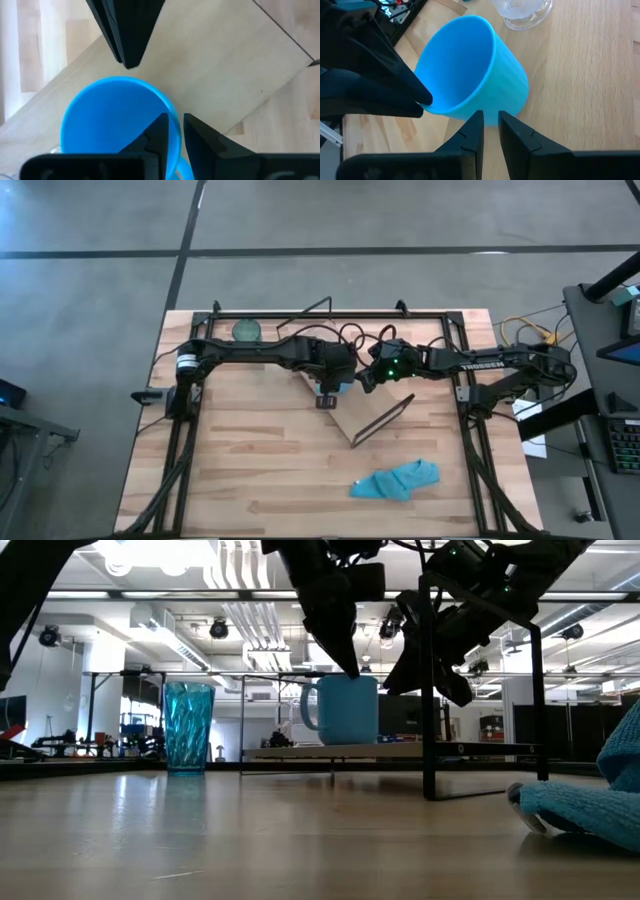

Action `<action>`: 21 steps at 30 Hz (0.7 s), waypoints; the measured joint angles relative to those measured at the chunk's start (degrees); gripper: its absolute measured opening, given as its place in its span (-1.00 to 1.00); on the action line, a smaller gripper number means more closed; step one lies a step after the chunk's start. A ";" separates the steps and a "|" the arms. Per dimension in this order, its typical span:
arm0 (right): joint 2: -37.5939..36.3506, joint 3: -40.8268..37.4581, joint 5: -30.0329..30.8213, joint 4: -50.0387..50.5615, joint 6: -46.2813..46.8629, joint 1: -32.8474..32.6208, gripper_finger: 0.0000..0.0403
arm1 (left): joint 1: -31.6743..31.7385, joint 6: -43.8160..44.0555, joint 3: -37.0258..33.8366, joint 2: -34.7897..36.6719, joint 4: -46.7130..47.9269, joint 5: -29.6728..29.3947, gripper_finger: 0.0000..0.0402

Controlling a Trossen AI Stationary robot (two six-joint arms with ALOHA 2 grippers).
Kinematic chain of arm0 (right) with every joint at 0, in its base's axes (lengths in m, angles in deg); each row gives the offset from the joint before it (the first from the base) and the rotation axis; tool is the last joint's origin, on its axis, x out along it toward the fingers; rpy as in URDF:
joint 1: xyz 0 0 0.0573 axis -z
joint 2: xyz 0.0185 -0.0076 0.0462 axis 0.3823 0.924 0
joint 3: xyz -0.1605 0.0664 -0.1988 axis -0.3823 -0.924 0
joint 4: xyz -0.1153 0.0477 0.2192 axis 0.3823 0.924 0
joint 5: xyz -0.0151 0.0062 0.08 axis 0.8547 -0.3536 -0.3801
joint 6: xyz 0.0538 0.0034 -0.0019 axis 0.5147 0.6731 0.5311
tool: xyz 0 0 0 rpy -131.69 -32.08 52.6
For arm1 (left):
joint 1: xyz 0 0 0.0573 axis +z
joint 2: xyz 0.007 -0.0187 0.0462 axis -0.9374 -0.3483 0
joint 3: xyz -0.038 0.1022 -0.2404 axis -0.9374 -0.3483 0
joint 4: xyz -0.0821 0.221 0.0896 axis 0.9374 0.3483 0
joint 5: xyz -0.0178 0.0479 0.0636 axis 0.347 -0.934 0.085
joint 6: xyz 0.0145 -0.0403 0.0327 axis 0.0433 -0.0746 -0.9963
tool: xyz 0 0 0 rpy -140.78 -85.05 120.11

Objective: Stack small to large cups/mugs on shelf
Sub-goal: Put the blue mug on the shelf

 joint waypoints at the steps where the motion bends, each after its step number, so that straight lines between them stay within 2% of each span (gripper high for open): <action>1: 0.00 0.00 0.00 0.08 -0.01 0.00 -0.74 | 0.00 0.00 0.00 0.00 -0.12 0.00 -0.77; 9: -1.27 0.00 0.00 0.40 -0.19 0.00 -0.74 | -0.09 0.00 0.00 0.00 0.10 0.42 -0.77; 21: -7.22 0.00 -0.24 0.42 -0.75 0.00 -0.74 | -0.76 -0.17 -0.07 0.00 0.60 1.73 -0.77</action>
